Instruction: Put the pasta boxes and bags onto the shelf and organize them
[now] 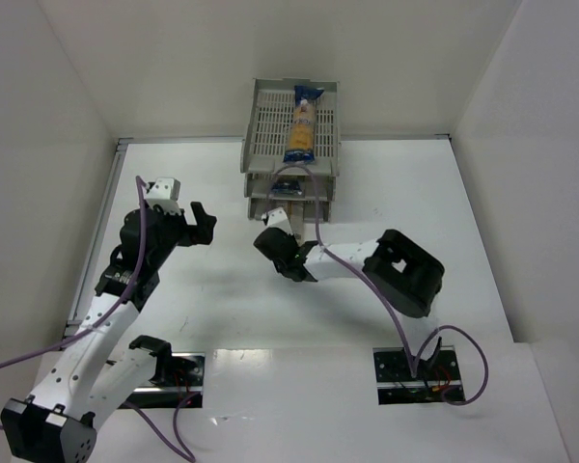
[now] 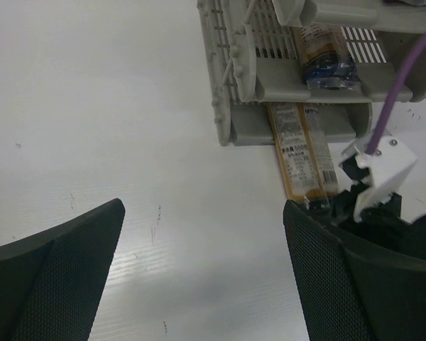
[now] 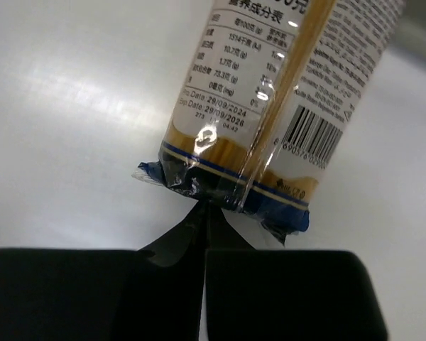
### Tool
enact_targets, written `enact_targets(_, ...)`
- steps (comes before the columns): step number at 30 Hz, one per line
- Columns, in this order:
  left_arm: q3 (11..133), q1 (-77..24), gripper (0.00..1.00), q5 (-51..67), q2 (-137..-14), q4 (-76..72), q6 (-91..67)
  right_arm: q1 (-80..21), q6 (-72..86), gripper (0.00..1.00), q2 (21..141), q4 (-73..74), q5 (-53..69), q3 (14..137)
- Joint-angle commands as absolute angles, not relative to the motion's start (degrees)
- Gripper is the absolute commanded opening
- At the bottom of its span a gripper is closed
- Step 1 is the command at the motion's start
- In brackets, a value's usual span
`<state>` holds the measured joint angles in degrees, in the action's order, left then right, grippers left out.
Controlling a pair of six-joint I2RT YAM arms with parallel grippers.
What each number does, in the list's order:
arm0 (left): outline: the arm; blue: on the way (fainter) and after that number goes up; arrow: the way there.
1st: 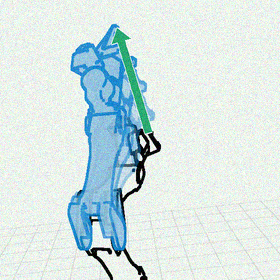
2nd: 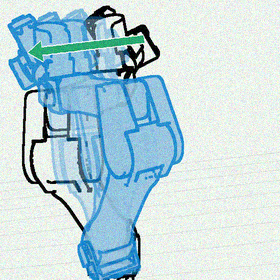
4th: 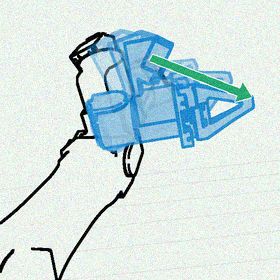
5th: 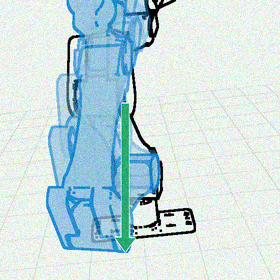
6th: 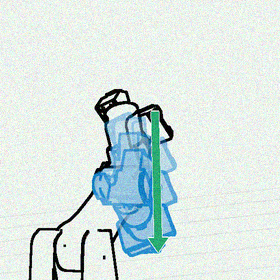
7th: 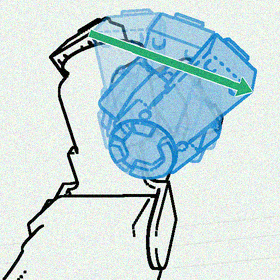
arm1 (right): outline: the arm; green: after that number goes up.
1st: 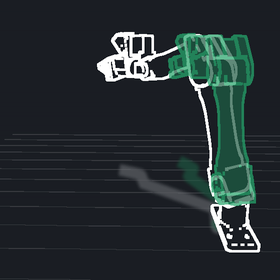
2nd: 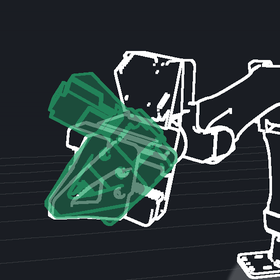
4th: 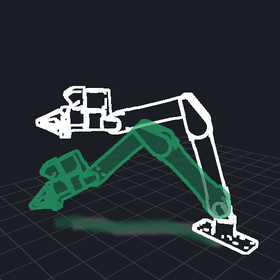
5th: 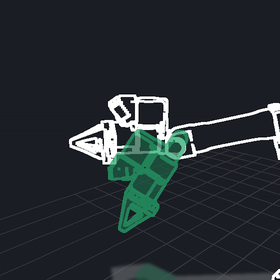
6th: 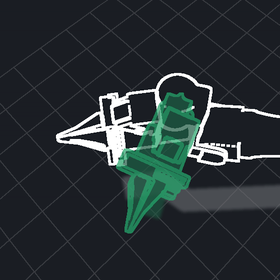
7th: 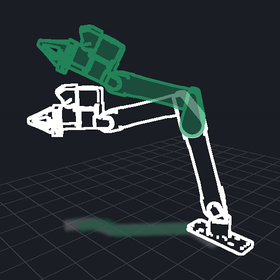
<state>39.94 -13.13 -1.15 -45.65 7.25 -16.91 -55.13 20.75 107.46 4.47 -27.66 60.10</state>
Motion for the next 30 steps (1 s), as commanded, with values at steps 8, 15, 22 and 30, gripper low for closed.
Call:
enact_targets(8,38.94,-12.66,1.00,-1.40,-45.26,5.01,-17.84,-48.52,25.99,0.01,122.07,7.53,-47.29,77.07)
enact_targets(15,38.94,-12.66,1.00,-1.41,-45.87,5.01,-17.84,-47.99,23.40,0.11,120.24,5.90,-52.47,75.15)
enact_targets(22,38.94,-12.66,1.00,-1.41,-47.20,3.34,-17.84,-47.99,19.16,0.27,120.50,2.19,-52.30,79.09)
enact_targets(30,38.32,-12.66,1.00,-1.41,-45.09,3.87,-17.84,-48.60,20.74,0.54,105.25,0.18,-42.63,66.03)
